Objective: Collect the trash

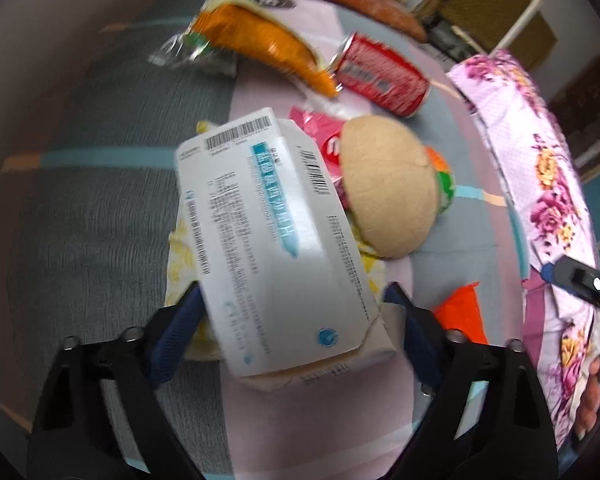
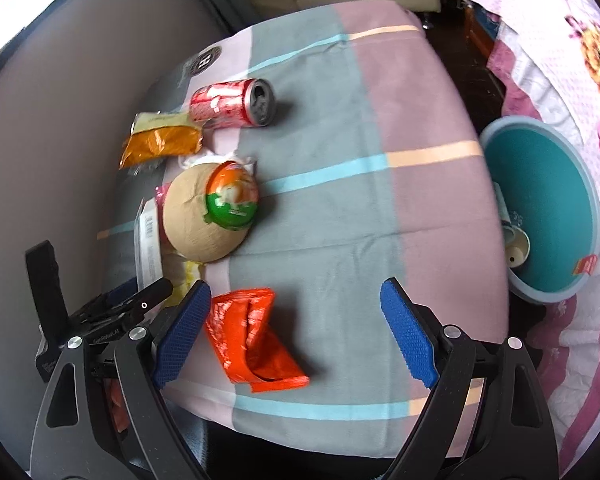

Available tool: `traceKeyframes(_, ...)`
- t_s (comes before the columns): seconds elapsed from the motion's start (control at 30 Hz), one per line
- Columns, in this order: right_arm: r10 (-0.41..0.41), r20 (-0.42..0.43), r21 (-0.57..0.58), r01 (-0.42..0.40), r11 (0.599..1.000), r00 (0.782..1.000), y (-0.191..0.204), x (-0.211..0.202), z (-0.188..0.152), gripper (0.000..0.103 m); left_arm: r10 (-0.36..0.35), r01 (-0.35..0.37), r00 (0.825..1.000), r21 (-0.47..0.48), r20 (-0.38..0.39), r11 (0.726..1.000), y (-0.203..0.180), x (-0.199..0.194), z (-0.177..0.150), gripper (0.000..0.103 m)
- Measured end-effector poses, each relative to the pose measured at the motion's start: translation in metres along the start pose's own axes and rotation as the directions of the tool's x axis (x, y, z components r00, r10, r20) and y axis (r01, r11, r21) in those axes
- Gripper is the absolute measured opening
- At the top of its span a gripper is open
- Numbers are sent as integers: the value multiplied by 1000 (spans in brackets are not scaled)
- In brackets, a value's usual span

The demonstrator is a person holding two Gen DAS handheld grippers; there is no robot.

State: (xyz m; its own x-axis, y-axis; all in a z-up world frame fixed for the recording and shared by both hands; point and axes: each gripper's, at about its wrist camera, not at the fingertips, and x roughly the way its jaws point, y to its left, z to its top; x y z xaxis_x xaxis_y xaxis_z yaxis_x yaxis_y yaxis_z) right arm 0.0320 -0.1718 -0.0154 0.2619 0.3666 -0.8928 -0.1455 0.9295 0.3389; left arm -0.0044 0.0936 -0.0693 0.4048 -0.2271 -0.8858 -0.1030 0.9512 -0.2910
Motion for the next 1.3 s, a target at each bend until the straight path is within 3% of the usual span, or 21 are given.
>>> traceKeyframes(0.2, -30, -7, -52, 29, 998, 1000, 32, 21, 22, 83, -48, 46, 997, 36, 52, 998, 17, -13, 7, 87)
traceKeyframes(0.4, -47, -36, -78, 44, 996, 998, 60, 58, 50, 83, -34, 33, 998, 27, 51, 999, 36, -12, 19, 87)
traceKeyframes(0.6, -94, -74, -71, 89, 993, 993, 57, 83, 62, 83, -38, 38, 999, 11, 36, 999, 49, -7, 23, 87)
traceKeyframes(0.77, -101, -59, -35, 99, 994, 993, 40, 79, 66, 84, -41, 40, 999, 11, 29, 999, 50, -2, 25, 89)
traceKeyframes(1.17, -251, -19, -6, 251, 968, 968, 16, 59, 62, 84, -50, 49, 998, 10, 42, 999, 54, 2, 28, 91)
traceKeyframes(1.3, -224, 38, -42, 225, 973, 974, 35, 44, 59, 84, -45, 43, 997, 38, 68, 998, 54, 0, 28, 83)
